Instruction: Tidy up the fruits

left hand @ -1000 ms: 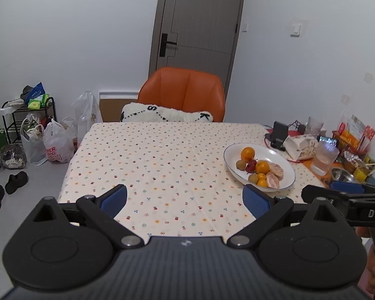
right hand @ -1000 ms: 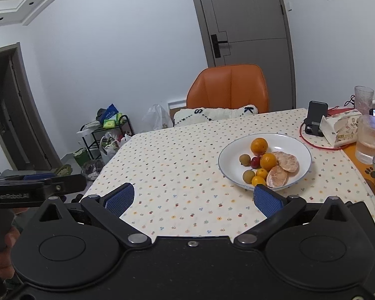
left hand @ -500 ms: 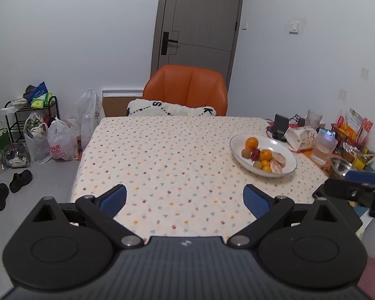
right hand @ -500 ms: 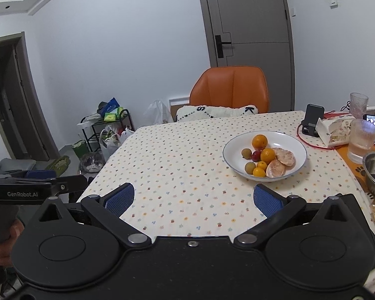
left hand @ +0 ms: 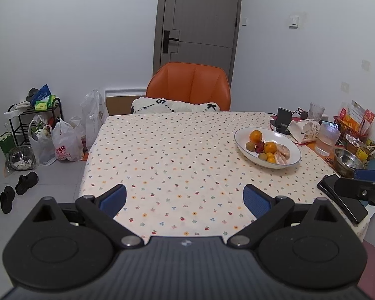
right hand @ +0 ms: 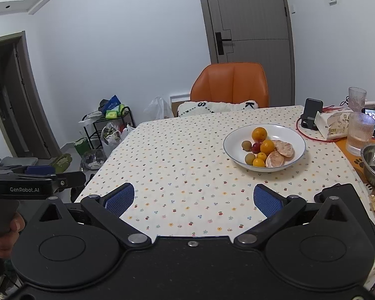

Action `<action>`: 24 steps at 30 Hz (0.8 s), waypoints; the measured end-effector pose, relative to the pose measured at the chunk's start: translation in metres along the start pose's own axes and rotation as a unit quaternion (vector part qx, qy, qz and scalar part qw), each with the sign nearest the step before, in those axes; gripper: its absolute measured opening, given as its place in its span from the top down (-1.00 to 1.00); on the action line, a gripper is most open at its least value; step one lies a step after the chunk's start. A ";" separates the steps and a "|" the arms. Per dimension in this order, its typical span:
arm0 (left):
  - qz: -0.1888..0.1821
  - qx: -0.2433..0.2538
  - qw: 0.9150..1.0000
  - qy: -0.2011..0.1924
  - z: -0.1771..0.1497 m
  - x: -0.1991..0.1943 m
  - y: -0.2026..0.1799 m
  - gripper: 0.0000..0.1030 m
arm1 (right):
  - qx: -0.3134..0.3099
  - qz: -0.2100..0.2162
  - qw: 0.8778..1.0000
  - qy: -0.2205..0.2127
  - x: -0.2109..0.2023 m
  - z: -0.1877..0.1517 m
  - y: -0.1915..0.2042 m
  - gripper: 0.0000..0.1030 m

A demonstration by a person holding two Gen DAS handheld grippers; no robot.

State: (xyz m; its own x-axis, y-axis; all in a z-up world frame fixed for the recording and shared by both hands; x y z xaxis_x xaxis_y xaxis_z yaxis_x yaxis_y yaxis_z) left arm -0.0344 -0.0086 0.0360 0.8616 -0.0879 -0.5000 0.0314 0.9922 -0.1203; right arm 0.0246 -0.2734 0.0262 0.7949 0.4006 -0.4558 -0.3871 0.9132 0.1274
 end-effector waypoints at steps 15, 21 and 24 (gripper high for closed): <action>0.000 0.001 1.000 0.006 -0.003 0.001 -0.002 -0.92 | 0.004 0.001 1.000 0.003 0.000 0.000 -0.001 -1.00; 0.000 0.000 1.000 0.006 -0.002 0.001 -0.001 -0.92 | 0.002 0.002 1.000 0.003 0.000 0.000 0.000 -1.00; 0.000 0.000 1.000 0.006 -0.002 0.001 -0.001 -0.92 | 0.002 0.002 1.000 0.003 0.000 0.000 0.001 -1.00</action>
State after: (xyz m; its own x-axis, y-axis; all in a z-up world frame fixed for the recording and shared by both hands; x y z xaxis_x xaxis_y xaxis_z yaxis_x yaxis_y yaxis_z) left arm -0.0349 -0.0095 0.0336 0.8553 -0.0895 -0.5104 0.0320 0.9922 -0.1205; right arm 0.0245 -0.2728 0.0257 0.7900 0.4046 -0.4608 -0.3893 0.9115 0.1329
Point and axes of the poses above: each gripper's, at about its wrist camera, not at the fingertips, and x roughly the way its jaws point, y to its left, z to its top, the point moved 2 cm from there along x, roughly the way its jaws point, and after that the axes turned 5 degrees about -z, right-handed, at the moved point
